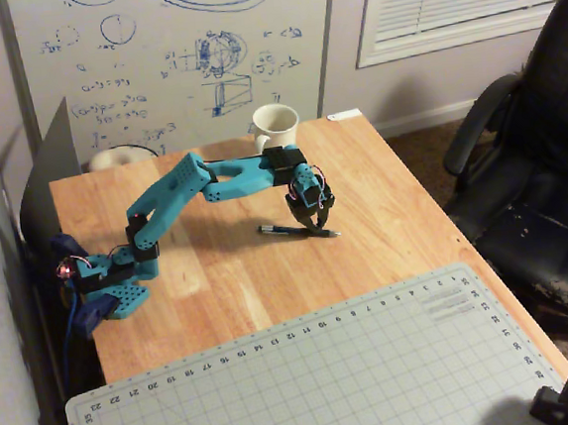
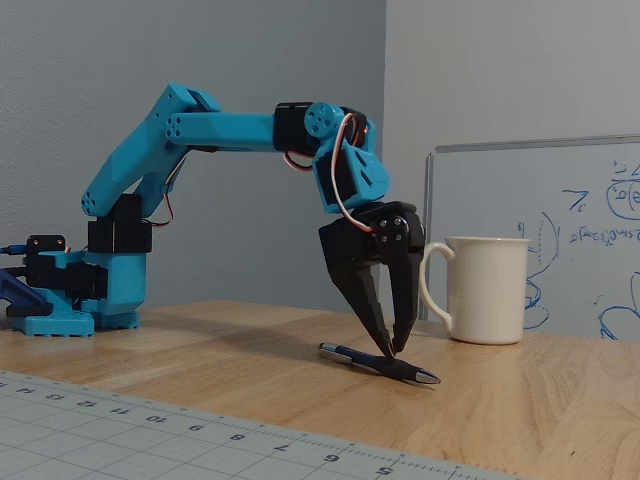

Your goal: Touch the pen.

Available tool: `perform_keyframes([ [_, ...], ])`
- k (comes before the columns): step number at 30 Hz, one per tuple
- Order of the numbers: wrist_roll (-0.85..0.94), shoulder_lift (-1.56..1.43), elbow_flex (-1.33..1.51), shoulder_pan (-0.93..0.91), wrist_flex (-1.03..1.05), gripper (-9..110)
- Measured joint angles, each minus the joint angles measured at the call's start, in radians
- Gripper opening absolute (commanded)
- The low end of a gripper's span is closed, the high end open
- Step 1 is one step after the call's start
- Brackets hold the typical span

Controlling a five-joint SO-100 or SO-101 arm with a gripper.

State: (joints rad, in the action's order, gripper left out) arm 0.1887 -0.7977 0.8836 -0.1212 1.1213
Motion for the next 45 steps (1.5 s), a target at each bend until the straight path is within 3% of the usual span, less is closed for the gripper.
perform_keyframes([
  [45,0.000,0.031,-0.026,0.031,0.000,1],
])
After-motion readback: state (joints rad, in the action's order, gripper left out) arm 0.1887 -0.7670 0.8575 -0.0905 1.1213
